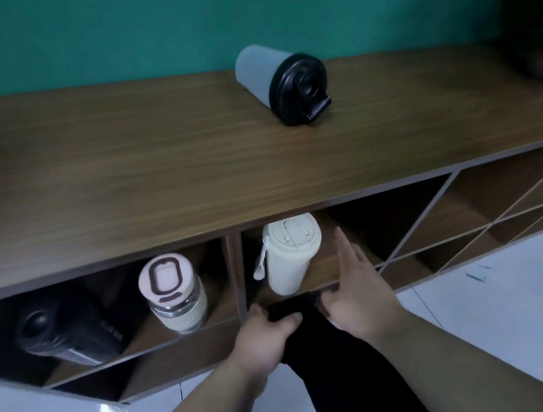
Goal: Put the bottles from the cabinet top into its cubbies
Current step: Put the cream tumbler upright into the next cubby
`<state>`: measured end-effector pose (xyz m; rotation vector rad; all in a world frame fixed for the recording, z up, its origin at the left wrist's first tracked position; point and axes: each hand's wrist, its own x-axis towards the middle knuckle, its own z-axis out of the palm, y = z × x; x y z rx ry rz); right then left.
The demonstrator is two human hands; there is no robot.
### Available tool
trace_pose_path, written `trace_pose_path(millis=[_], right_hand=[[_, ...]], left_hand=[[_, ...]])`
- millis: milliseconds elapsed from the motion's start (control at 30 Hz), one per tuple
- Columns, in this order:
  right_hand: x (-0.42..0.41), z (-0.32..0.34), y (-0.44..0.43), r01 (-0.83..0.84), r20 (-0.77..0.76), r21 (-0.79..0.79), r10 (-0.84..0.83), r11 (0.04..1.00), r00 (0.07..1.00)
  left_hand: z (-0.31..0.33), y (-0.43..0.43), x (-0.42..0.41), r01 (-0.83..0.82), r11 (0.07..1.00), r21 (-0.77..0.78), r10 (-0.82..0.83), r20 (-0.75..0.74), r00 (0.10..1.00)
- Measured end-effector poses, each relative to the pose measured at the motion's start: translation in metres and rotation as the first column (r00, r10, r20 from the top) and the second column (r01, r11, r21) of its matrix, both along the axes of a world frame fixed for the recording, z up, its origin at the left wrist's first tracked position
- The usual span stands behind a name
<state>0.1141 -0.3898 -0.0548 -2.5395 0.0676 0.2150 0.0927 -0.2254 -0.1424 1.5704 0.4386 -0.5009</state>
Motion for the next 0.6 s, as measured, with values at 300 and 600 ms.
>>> trace_pose_path(millis=[300,600], right_hand=[[-0.023,0.091,-0.001,0.135,0.299,0.361,-0.251,0.923,0.921],[0.074,0.164,0.039,0.194,0.259,0.392,-0.310,0.899,0.915]], left_hand=[[0.106,0.016,-0.020,0.123,0.992,-0.031,-0.113,0.213,0.970],[0.158,0.027,0.003,0.048,0.994,-0.100,0.018,0.568,0.823]])
